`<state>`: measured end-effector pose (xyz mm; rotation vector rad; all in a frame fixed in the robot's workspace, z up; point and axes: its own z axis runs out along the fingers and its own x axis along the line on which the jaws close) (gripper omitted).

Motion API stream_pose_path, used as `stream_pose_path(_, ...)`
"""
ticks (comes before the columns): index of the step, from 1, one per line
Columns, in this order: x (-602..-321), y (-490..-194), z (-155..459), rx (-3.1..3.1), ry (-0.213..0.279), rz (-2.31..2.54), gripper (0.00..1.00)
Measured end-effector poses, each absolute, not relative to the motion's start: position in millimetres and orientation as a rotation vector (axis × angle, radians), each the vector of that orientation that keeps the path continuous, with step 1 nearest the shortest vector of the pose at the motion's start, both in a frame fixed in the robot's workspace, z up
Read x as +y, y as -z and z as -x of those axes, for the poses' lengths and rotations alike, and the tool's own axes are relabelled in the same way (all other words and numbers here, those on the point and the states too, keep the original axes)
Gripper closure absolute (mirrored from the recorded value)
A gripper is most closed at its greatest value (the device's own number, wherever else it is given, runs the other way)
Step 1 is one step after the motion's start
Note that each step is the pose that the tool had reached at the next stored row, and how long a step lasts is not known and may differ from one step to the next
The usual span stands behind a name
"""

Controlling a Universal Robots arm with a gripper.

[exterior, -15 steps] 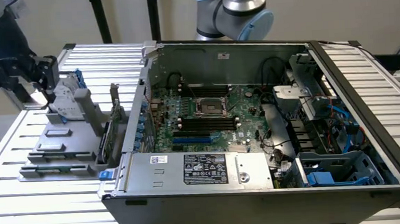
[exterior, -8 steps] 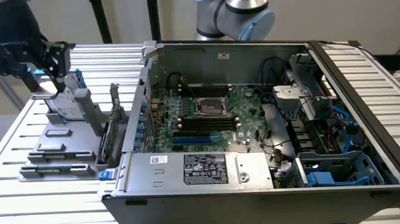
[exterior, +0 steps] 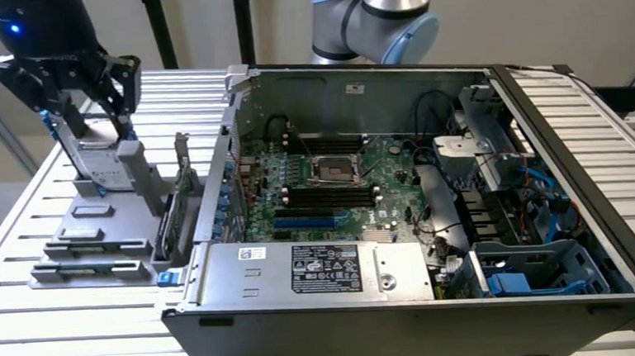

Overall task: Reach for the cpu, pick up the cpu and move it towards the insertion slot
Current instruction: 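Pick up the cpu and move it towards the insertion slot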

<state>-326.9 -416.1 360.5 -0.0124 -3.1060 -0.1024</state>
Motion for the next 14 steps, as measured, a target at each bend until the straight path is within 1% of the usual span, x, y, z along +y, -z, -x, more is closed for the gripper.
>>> stream_pose_path(14,-416.1,-378.8,263.1,-3.102,0.128,0.012,0.45)
